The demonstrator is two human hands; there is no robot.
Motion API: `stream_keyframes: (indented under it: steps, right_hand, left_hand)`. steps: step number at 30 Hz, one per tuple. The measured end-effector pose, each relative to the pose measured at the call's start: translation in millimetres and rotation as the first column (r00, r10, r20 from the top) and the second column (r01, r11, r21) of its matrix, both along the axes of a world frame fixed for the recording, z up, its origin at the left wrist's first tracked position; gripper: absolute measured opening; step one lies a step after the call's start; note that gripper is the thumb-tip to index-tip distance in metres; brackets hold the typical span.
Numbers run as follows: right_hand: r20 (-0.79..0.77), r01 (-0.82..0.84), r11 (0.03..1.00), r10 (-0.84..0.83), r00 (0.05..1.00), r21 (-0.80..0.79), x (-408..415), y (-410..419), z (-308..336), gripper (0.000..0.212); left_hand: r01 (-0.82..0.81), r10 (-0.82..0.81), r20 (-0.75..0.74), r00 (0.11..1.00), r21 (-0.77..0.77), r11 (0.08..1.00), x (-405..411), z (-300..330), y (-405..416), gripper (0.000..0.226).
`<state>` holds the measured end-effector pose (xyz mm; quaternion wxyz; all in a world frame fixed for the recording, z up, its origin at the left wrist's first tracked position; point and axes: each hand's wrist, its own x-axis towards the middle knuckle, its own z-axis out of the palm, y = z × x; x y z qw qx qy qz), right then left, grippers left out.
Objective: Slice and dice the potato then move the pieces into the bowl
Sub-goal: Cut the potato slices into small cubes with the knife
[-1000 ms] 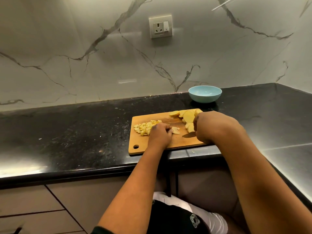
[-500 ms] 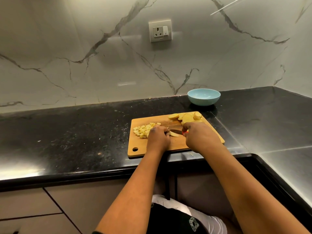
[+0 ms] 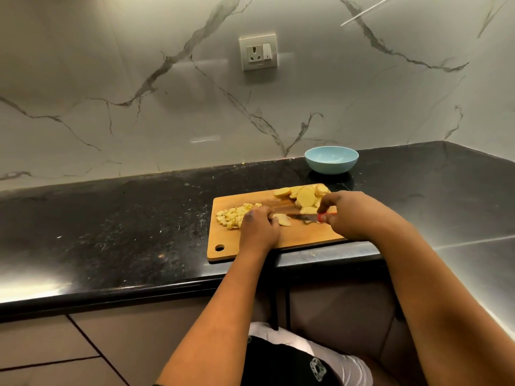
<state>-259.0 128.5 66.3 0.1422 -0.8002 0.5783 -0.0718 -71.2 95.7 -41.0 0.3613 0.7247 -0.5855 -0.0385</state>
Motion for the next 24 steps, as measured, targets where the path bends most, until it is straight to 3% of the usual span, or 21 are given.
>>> stream_keyframes:
  steps: [3,6,9,12,16,22,24]
  right_hand:
    - [0.243,0.111,0.991,-0.090,0.966,-0.073,-0.3,-8.5,-17.3,0.022]
    - [0.336,0.152,0.980,-0.102,0.937,-0.127,3.8,-14.2,-33.7,0.021]
    - [0.393,0.143,0.980,-0.079,0.916,-0.136,5.6,-15.6,-40.1,0.022]
    - [0.386,0.136,0.981,-0.074,0.920,-0.138,4.2,-18.3,-44.2,0.020]
    - [0.352,0.160,0.980,-0.109,0.930,-0.118,0.9,-19.6,-51.4,0.018]
    - [0.345,0.193,0.969,-0.129,0.930,-0.157,2.7,-12.3,-60.4,0.021]
    - [0.319,0.185,0.968,-0.124,0.940,-0.171,5.4,-8.0,-62.5,0.019]
  left_hand:
    - [-0.053,0.046,0.072,0.996,0.090,0.995,-10.3,5.1,-4.0,0.046]
    - [-0.069,0.041,0.144,0.989,0.196,0.978,-24.0,8.3,-11.0,0.056]
    - [-0.014,-0.006,0.079,0.997,0.241,0.970,-26.0,9.7,-22.5,0.052]
    - [0.106,-0.091,-0.076,0.993,0.224,0.969,-16.3,10.9,-30.0,0.051]
    - [0.320,-0.246,-0.314,0.917,0.210,0.924,-0.2,17.8,-33.3,0.053]
    - [0.459,-0.342,-0.403,0.849,0.240,0.855,15.2,29.0,-41.1,0.082]
    - [0.453,-0.339,-0.387,0.857,0.253,0.855,18.1,30.5,-42.5,0.077]
